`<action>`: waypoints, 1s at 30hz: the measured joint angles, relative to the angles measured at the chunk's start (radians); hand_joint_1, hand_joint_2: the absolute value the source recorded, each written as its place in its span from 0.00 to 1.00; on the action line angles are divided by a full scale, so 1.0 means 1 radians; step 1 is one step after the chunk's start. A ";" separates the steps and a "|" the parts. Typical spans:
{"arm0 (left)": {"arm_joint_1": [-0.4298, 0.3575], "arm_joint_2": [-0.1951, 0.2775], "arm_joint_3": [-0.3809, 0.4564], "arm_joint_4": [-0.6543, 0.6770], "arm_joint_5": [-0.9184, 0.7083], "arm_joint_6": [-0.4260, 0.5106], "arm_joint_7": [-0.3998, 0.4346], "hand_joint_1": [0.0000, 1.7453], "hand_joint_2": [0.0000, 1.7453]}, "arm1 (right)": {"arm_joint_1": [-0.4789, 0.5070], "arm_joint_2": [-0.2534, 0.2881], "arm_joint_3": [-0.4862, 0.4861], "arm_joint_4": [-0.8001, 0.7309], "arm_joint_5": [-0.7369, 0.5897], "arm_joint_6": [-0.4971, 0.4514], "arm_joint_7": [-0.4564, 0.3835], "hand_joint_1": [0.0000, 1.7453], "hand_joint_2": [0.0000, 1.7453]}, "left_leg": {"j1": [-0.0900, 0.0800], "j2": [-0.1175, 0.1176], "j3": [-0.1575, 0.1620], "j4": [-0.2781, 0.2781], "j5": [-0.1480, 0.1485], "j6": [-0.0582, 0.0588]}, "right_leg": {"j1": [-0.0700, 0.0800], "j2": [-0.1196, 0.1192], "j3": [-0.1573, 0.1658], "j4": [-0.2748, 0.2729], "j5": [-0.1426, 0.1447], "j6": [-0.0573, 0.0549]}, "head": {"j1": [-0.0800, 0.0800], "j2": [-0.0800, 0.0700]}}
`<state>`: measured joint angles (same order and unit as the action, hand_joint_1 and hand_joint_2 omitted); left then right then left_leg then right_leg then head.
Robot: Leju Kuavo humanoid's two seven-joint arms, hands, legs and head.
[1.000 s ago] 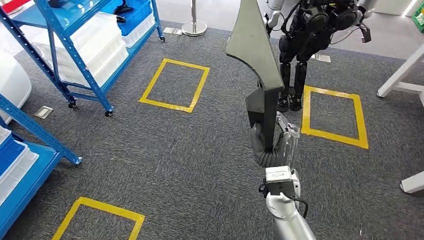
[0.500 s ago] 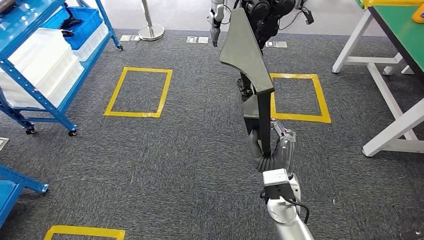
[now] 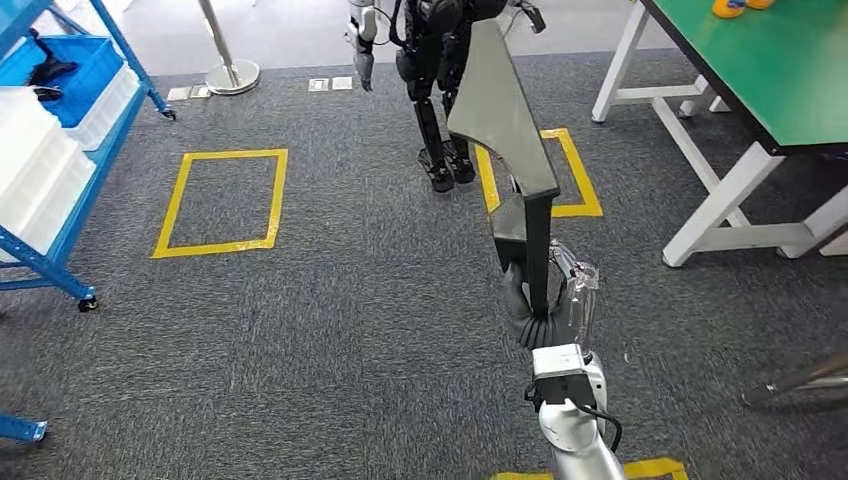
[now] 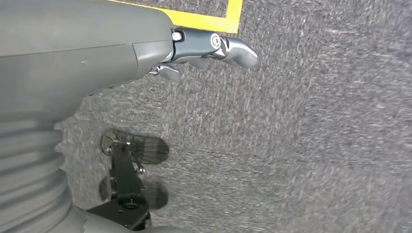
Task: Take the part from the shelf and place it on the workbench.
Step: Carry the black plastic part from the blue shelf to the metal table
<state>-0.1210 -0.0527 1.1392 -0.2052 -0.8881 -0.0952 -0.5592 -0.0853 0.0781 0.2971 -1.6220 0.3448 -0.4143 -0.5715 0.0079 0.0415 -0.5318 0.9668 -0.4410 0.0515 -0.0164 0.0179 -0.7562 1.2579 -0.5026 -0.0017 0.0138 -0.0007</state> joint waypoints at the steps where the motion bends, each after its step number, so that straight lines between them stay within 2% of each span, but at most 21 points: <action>1: 0.002 -0.001 0.000 0.000 0.001 0.000 -0.004 0.00 1.00 | 0.004 0.000 0.000 0.000 -0.001 0.000 0.000 0.89 1.00 | 0.001 0.016 -0.002 0.000 0.000 -0.002 | -0.006 -0.007 0.000 0.010 -0.001 0.008 | 0.000 0.000; 2: 0.003 -0.002 0.000 0.000 0.002 0.000 -0.008 0.00 1.00 | 0.006 -0.001 0.000 0.000 -0.002 0.000 0.000 0.89 1.00 | 0.004 0.029 -0.003 0.001 0.000 -0.006 | -0.013 -0.016 0.022 -0.023 0.012 0.020 | 0.000 0.000; 4: 0.005 -0.003 0.000 -0.001 0.005 -0.002 -0.013 0.00 1.00 | 0.007 -0.001 0.000 0.000 -0.002 0.001 0.000 0.89 1.00 | 0.006 0.054 -0.006 0.010 -0.006 -0.021 | -0.025 -0.064 0.105 -0.157 0.045 0.043 | 0.003 0.000; 5: 0.005 -0.002 0.000 -0.001 0.007 -0.002 -0.015 0.00 1.00 | 0.006 0.000 0.000 0.000 -0.002 0.001 0.000 0.89 1.00 | 0.005 0.065 -0.007 0.017 -0.011 -0.031 | -0.026 -0.084 0.138 -0.212 0.057 0.046 | 0.004 0.000; 6: 0.006 -0.001 0.000 -0.002 0.008 -0.002 -0.016 0.00 1.00 | 0.006 0.002 0.000 -0.001 -0.002 0.002 0.000 0.89 1.00 | 0.003 0.075 -0.007 0.024 -0.016 -0.040 | -0.026 -0.097 0.156 -0.244 0.061 0.045 | 0.003 0.000; 7: 0.007 -0.001 0.000 -0.003 0.009 -0.002 -0.017 0.00 1.00 | 0.005 0.003 -0.001 -0.002 -0.002 0.002 0.000 0.89 1.00 | 0.003 0.086 -0.007 0.027 -0.019 -0.047 | -0.021 -0.095 0.160 -0.252 0.060 0.039 | 0.001 0.000; 9: 0.006 -0.004 0.000 -0.003 0.010 -0.002 -0.018 0.00 1.00 | 0.007 0.004 -0.002 -0.003 -0.002 0.002 0.000 0.89 1.00 | 0.013 0.102 -0.003 0.031 -0.023 -0.057 | -0.020 -0.066 0.155 -0.250 0.064 0.022 | -0.007 0.000; 10: 0.005 -0.005 0.000 -0.003 0.010 -0.002 -0.018 0.00 1.00 | 0.008 0.005 -0.002 -0.004 -0.002 0.002 0.000 0.89 1.00 | 0.019 0.090 -0.006 0.043 -0.035 -0.061 | -0.020 -0.051 0.154 -0.250 0.066 0.014 | -0.008 0.000; 11: 0.005 -0.006 0.000 -0.003 0.010 -0.003 -0.019 0.00 1.00 | 0.008 0.006 -0.003 -0.005 -0.001 0.002 0.000 0.89 1.00 | 0.025 0.063 -0.016 0.073 -0.059 -0.064 | -0.021 -0.038 0.154 -0.251 0.069 0.005 | -0.009 0.000; 13: 0.008 -0.007 0.000 -0.002 0.010 -0.003 -0.019 0.00 1.00 | 0.008 0.011 -0.003 -0.007 -0.001 0.002 0.000 0.89 1.00 | 0.029 -0.008 -0.067 0.192 -0.134 -0.065 | -0.016 -0.014 0.152 -0.252 0.074 -0.008 | -0.013 0.000; 14: 0.010 -0.008 0.000 -0.002 0.010 -0.003 -0.019 0.00 1.00 | 0.008 0.012 -0.004 -0.007 -0.001 0.002 0.000 0.89 1.00 | 0.029 -0.028 -0.100 0.263 -0.166 -0.063 | -0.011 0.000 0.151 -0.252 0.076 -0.012 | -0.014 0.000; 15: 0.012 -0.008 0.000 -0.002 0.010 -0.002 -0.019 0.00 1.00 | 0.009 0.013 -0.004 -0.007 -0.001 0.002 0.000 0.89 1.00 | 0.028 -0.038 -0.126 0.315 -0.182 -0.060 | -0.005 0.015 0.150 -0.251 0.078 -0.015 | -0.015 0.000; 16: 0.013 -0.008 0.000 -0.002 0.010 -0.002 -0.019 0.00 1.00 | 0.010 0.013 -0.004 -0.007 -0.001 0.003 0.000 0.89 1.00 | 0.026 -0.042 -0.138 0.334 -0.177 -0.055 | 0.001 0.030 0.149 -0.251 0.079 -0.018 | -0.015 0.000; 17: 0.013 -0.008 0.000 -0.002 0.010 -0.002 -0.019 0.00 1.00 | 0.011 0.014 -0.004 -0.007 -0.001 0.003 0.000 0.89 1.00 | 0.024 -0.046 -0.131 0.310 -0.152 -0.047 | 0.005 0.045 0.149 -0.251 0.081 -0.020 | -0.015 0.000; 19: 0.013 -0.007 0.000 -0.002 0.010 -0.001 -0.019 0.00 1.00 | 0.011 0.014 -0.004 -0.008 -0.001 0.003 0.000 0.89 1.00 | 0.017 -0.076 -0.074 0.182 -0.081 -0.026 | 0.009 0.072 0.150 -0.252 0.085 -0.022 | -0.015 0.000; 21: 0.013 -0.005 -0.001 -0.002 0.009 0.000 -0.019 0.00 1.00 | 0.010 0.015 -0.005 -0.008 -0.001 0.003 0.000 0.89 1.00 | 0.008 -0.108 -0.029 0.083 -0.043 -0.010 | 0.009 0.094 0.146 -0.252 0.091 -0.017 | -0.014 0.000; 22: 0.013 -0.004 -0.001 -0.002 0.009 0.000 -0.020 0.00 1.00 | 0.010 0.015 -0.005 -0.008 0.000 0.003 0.000 0.89 1.00 | 0.004 -0.113 -0.021 0.066 -0.040 -0.004 | 0.007 0.103 0.144 -0.254 0.095 -0.013 | -0.015 0.000; 24: 0.011 -0.003 -0.001 -0.003 0.010 0.003 -0.021 0.00 1.00 | 0.010 0.016 -0.005 -0.010 0.001 0.002 0.000 0.89 1.00 | 0.001 -0.091 -0.016 0.050 -0.030 0.003 | 0.006 0.116 0.138 -0.258 0.103 -0.001 | -0.017 0.000; 26: 0.009 -0.005 -0.001 -0.003 0.009 0.003 -0.022 0.00 1.00 | 0.008 0.016 -0.005 -0.015 0.003 0.001 0.000 0.89 1.00 | 0.002 -0.066 -0.004 0.017 -0.009 0.008 | 0.012 0.079 0.119 -0.237 0.090 0.004 | -0.013 0.000; 28: 0.011 -0.007 -0.001 -0.003 0.008 -0.004 -0.021 0.00 1.00 | 0.003 0.015 -0.004 -0.018 0.004 -0.002 0.000 0.89 1.00 | 0.002 -0.039 -0.002 -0.003 0.006 0.009 | 0.011 0.018 0.070 -0.140 0.037 0.001 | -0.008 0.000; 30: 0.014 -0.008 -0.001 -0.003 0.002 -0.017 -0.006 0.00 1.00 | 0.003 0.014 -0.004 -0.019 0.006 -0.005 0.003 0.89 1.00 | 0.002 -0.010 -0.008 -0.004 0.009 0.008 | 0.000 -0.003 0.017 -0.019 -0.015 0.008 | -0.005 0.000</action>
<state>-0.1066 -0.0606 1.1383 -0.2079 -0.8866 -0.1118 -0.5655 -0.0819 0.0916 0.2934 -1.6409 0.3508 -0.4192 -0.5690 0.0097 0.0317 -0.5401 0.9624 -0.4320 0.0594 -0.0163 0.0151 -0.7395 1.2393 -0.5177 0.0059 0.0085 -0.0007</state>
